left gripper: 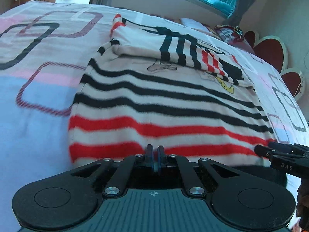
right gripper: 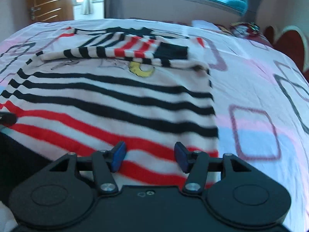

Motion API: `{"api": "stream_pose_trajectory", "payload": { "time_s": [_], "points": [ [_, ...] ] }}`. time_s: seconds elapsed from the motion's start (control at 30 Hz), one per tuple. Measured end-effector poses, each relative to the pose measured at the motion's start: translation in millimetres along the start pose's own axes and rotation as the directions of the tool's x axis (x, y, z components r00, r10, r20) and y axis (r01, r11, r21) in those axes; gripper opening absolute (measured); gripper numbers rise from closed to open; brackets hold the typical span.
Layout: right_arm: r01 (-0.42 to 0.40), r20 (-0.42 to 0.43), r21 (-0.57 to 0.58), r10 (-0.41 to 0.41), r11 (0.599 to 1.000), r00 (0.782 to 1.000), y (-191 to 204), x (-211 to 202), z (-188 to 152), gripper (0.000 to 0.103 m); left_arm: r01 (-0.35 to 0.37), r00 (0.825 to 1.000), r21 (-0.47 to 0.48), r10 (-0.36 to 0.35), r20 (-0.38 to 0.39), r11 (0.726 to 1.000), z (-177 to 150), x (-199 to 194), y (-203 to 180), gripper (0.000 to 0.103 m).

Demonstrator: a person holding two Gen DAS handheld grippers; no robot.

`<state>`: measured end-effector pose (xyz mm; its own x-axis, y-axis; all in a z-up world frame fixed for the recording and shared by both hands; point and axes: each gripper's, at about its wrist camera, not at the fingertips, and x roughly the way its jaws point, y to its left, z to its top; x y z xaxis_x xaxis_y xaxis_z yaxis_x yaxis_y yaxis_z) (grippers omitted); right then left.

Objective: Fold small clothes
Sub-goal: 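Fold the sweater side over the body with both tools, then release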

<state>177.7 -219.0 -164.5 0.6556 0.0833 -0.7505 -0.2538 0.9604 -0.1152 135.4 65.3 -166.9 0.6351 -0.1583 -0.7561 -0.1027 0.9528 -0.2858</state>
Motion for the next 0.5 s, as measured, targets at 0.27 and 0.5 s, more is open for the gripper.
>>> {"api": "stream_pose_trajectory", "payload": {
  "time_s": [0.27, 0.5],
  "points": [
    [-0.096, 0.038, -0.039, 0.098, 0.995, 0.994, 53.0, -38.6, -22.2, 0.054, 0.025, 1.0, 0.065, -0.026, 0.004, 0.998, -30.7, -14.4, -5.4, 0.004],
    [-0.056, 0.014, -0.021, 0.056, 0.998, 0.998, 47.1, -37.6, -40.6, 0.063, 0.021, 1.0, 0.071, -0.02, -0.008, 0.997, -34.5, -21.0, -0.8, 0.004]
  ]
}}
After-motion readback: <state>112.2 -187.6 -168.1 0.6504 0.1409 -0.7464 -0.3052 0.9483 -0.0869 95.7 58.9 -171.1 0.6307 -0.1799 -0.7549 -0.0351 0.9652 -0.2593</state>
